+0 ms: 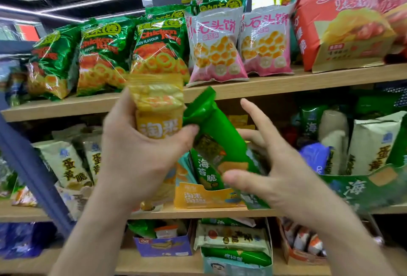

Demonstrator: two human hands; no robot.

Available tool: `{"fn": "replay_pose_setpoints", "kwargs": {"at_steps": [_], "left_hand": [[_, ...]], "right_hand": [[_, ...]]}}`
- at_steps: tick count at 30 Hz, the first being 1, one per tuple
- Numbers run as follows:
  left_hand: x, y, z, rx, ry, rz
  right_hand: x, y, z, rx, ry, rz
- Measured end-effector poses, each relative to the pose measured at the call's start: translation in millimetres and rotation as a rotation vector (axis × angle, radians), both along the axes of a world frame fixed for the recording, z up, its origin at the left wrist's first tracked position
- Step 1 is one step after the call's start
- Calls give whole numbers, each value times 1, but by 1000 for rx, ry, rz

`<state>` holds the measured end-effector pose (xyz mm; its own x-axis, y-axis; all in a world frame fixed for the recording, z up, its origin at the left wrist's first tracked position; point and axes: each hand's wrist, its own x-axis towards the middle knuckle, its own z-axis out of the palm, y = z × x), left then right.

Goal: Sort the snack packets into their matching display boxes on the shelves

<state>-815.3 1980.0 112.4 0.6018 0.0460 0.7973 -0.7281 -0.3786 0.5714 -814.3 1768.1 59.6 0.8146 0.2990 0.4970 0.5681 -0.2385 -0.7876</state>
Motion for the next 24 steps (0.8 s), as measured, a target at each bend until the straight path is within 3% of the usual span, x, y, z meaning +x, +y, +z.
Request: {"fn": "replay_pose_setpoints", "kwargs": {"at_steps": [3, 5, 11, 13, 15, 20, 24], "left_hand": [[-4, -17, -7, 6, 102, -109], [7, -13, -12, 44, 197, -53], [47, -16, -21, 665, 380, 349], [51, -21, -23, 741, 386, 415], [54, -19, -22, 721, 341, 414], [54, -10, -20, 526, 289, 183], [40, -8, -15, 391, 102, 63]], "right_hand": [[-4, 22, -13, -21, -168, -120], [1, 17, -24, 11, -209, -201], [16, 8, -45, 0, -142, -415], [17, 10, -47, 39, -76, -428], [17, 9, -49, 33, 0, -411], [20, 11, -48, -84, 88, -450], [20, 18, -40, -212, 104, -479]]}}
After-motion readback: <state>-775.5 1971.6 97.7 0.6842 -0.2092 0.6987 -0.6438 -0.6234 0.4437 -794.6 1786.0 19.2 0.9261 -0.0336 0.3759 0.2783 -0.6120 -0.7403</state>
